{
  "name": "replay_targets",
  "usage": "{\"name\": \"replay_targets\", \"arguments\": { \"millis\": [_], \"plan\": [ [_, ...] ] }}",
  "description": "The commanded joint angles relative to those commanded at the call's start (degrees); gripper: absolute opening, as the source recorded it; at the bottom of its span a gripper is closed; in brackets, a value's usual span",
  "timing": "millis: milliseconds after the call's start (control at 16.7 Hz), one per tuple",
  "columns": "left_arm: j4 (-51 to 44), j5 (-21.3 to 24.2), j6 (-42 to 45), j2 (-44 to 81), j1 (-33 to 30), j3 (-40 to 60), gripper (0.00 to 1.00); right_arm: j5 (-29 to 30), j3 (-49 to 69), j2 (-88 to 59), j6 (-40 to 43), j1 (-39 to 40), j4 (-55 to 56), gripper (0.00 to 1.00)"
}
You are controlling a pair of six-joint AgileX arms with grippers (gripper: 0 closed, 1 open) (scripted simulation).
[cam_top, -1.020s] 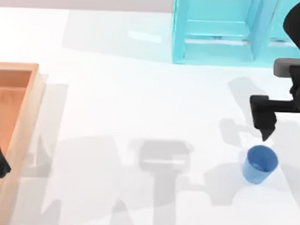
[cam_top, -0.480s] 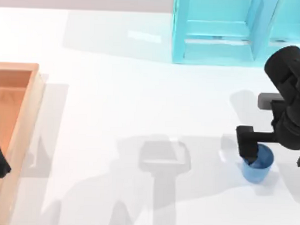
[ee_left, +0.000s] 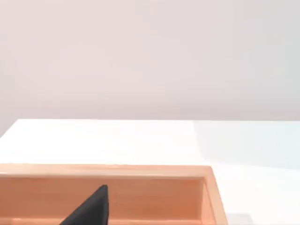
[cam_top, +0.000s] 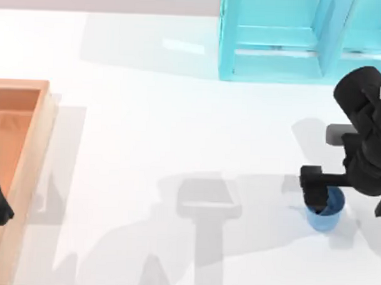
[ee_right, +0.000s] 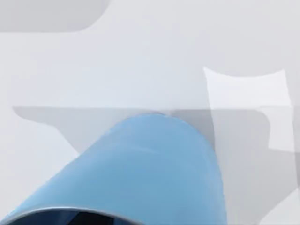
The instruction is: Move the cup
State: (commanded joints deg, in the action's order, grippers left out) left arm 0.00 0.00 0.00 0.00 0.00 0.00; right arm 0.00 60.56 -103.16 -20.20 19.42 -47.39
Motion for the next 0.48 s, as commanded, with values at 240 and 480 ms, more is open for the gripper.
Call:
{"name": "replay_targets", "arguments": {
  "millis": [240,480],
  "plan": [
    [0.00,0.00,0.00,0.00,0.00,0.00,1.00,0.00,0.00,0.00,0.00,0.00,0.00,0.55],
    [0.00,0.00,0.00,0.00,0.00,0.00,1.00,0.00,0.00,0.00,0.00,0.00,0.00,0.25]
  ]
}}
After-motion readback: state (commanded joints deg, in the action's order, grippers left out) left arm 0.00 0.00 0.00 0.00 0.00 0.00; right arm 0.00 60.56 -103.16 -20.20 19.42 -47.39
